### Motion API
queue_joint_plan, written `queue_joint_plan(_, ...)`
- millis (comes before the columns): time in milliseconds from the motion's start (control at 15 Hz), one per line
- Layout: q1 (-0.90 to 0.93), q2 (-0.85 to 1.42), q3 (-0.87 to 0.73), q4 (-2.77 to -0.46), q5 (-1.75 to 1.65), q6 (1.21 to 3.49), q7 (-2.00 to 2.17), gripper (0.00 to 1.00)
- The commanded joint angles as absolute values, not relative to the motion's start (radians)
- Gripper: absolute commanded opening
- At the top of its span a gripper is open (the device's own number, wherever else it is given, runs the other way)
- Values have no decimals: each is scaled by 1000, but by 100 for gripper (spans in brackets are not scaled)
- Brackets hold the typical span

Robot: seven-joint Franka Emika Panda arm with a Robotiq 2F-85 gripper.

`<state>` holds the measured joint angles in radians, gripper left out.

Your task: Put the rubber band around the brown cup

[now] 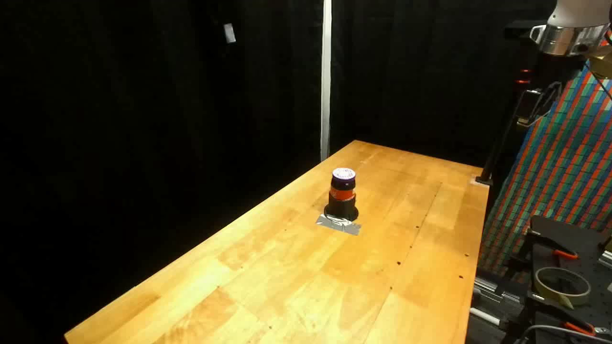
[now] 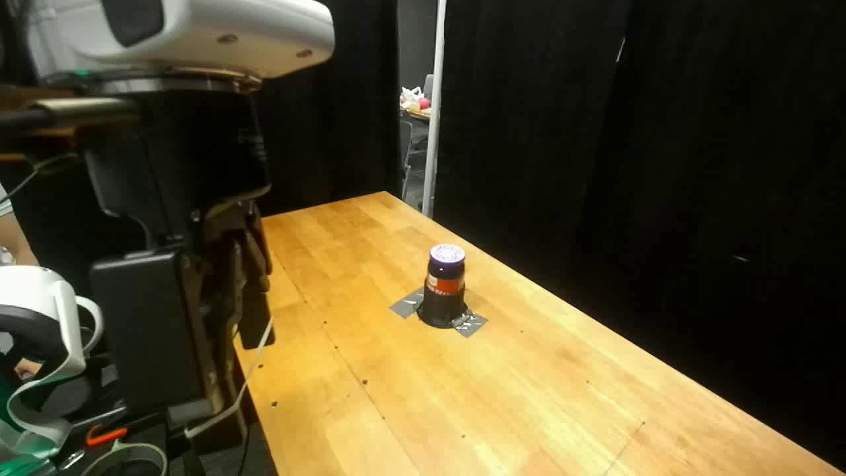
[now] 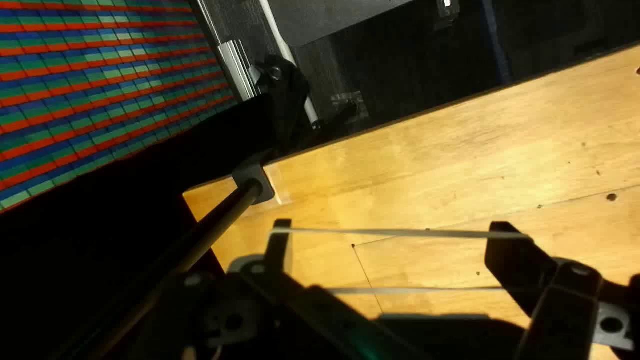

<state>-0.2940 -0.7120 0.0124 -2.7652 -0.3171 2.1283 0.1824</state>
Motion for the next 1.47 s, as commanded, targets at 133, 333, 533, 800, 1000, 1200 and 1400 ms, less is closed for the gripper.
queue_joint_plan(133,-279,-712,-1,-2763,-327,2122,191,100)
queue_joint_plan(333,-279,-712,-1,-2762,-327,2122,191,100)
queue_joint_plan(533,-279,-712,-1,-2762,-327,2122,191,100)
queue_joint_plan(800,-262,-694,4,-2742,-309,2117,189,100)
queue_joint_plan(1000,-168,-585,44,-2657,-213,2108,208,100)
queue_joint_plan(1200,-88,-476,97,-2570,-145,2130,249,100)
queue_joint_plan(1400,-44,-335,174,-2467,-166,2216,339,100)
